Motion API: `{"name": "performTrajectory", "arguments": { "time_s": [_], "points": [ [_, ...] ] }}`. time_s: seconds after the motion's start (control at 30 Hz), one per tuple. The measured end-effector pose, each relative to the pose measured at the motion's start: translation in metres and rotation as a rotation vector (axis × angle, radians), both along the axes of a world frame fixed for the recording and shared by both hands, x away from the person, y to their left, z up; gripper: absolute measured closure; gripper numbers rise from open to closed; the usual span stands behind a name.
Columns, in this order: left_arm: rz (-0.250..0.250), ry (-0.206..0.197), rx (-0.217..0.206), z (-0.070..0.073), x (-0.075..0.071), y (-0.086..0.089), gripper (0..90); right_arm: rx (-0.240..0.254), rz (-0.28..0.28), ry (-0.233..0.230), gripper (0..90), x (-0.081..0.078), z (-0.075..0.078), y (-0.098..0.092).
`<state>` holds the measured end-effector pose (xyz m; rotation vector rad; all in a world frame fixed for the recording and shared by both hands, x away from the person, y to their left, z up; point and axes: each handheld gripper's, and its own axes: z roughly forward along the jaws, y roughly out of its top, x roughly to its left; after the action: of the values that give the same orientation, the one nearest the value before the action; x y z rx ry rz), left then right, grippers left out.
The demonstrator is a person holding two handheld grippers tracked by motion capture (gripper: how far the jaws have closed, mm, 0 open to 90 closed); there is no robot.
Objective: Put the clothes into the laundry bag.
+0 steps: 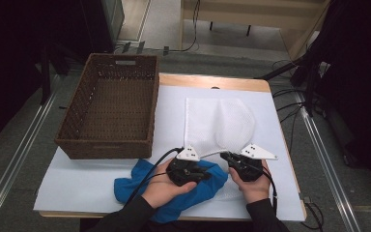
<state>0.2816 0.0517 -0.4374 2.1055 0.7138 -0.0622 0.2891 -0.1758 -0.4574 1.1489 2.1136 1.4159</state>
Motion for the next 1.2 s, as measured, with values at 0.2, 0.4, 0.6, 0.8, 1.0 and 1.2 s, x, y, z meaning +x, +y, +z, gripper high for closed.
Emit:
{"name": "performTrajectory", "arguments": {
  "time_s": [0.2, 0.4, 0.6, 0.8, 1.0, 1.2],
  "points": [
    [0.274, -0.001, -0.021, -0.002, 0.016, -0.004, 83.6, 0.017, 0.021, -0.023, 88.8, -0.006, 0.010, 0.003],
    [0.421, -0.090, -0.102, 0.013, 0.020, 0.008, 84.5, 0.031, 0.041, -0.033, 89.0, -0.012, 0.018, 0.008],
    [0.411, -0.107, -0.116, 0.016, 0.021, 0.010, 83.4, 0.041, 0.061, -0.062, 88.9, -0.019, 0.030, 0.014],
    [0.253, 0.006, -0.076, -0.017, 0.023, 0.011, 65.0, 0.034, 0.035, -0.026, 88.9, -0.016, 0.019, 0.010],
    [0.210, -0.123, -0.103, 0.011, 0.007, 0.026, 36.7, 0.032, 0.021, -0.022, 88.9, -0.014, 0.014, 0.007],
    [0.167, -0.026, 0.134, -0.008, 0.016, 0.030, 24.5, 0.026, 0.027, -0.021, 88.8, -0.014, 0.013, 0.009]
  ]
}}
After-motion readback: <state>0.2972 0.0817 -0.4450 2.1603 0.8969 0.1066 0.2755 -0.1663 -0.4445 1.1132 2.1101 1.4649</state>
